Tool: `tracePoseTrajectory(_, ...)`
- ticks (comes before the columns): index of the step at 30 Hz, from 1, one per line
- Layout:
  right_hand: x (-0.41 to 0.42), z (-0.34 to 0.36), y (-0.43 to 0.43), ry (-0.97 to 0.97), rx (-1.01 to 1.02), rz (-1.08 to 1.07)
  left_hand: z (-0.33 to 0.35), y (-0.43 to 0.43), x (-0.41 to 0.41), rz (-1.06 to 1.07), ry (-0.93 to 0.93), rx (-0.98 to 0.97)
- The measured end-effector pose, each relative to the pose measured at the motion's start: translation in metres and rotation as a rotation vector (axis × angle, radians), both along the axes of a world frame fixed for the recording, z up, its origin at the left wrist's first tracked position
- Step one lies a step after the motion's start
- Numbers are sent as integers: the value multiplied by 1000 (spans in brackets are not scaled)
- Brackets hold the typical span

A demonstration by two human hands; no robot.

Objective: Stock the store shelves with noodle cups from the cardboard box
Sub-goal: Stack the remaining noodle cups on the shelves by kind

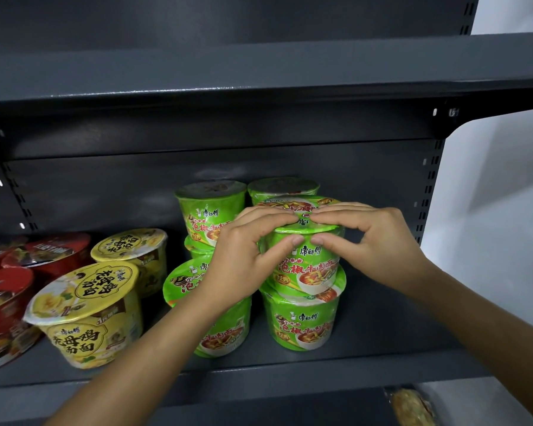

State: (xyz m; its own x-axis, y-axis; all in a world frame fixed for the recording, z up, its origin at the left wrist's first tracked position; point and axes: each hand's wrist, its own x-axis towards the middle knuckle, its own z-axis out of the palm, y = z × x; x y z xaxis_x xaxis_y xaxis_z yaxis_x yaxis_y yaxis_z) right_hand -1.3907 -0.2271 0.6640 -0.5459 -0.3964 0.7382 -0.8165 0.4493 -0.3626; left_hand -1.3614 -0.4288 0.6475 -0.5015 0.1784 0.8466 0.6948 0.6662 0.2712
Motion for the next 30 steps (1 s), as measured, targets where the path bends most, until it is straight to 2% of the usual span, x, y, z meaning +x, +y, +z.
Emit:
tracePoseTrajectory(17,5,8,0,-31,38,18,11,0,13,69,-65,-6)
tracePoseTrajectory(25,21,23,-33,49,67,57,20,-26,35,191,-60,105)
tracePoseTrajectory(30,39,34,-72,144,194,53,20,-61,63,321,-62,81)
